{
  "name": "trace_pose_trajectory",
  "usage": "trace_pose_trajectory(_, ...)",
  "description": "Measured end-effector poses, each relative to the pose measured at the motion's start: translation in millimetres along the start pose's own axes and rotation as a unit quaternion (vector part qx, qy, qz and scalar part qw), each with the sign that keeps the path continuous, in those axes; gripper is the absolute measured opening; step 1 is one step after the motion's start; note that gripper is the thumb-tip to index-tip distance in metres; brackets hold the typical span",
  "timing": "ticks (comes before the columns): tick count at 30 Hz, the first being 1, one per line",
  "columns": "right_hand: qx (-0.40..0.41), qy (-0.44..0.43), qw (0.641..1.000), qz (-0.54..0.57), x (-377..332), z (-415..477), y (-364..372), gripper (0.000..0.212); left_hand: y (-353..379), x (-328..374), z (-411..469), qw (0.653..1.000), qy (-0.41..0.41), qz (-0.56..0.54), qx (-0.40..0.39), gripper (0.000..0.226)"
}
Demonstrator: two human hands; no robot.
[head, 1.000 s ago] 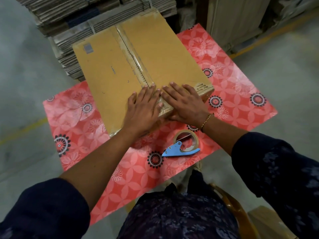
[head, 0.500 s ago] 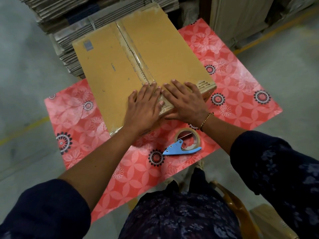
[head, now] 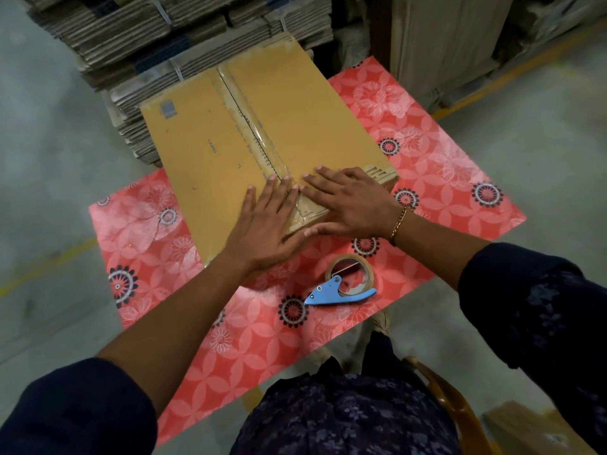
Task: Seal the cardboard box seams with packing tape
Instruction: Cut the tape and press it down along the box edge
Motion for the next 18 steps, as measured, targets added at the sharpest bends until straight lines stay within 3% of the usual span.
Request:
trace_pose_trajectory(5,-0.004,-0.036,0.999,-0.024,5.9,-3.1,10.0,0.071,4.2,0.6,1.3,0.999,0.015,0.031,-0.002,0.087)
trace_pose_trajectory(15,0.007,-0.041,0.999,-0.029,5.8,-3.5,11.5,0.071,12.1,1.2,3.6,0.999,0.019,0.040,-0.026,0.089)
trace_pose_trajectory(18,-0.011,-0.049,0.998,-0.046,7.2,-4.4,13.3,0.081,12.6,0.9,3.6,0.998,0.020,0.044,-0.032,0.089)
Point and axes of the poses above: each hand's wrist, its own z-axis towards the middle knuckle, its own y-axis out of the palm, x = y × z, the point moved 7 cm from there along z, towards the middle knuckle, and after that the axes turned 10 degrees about x, right-handed, at the moved point
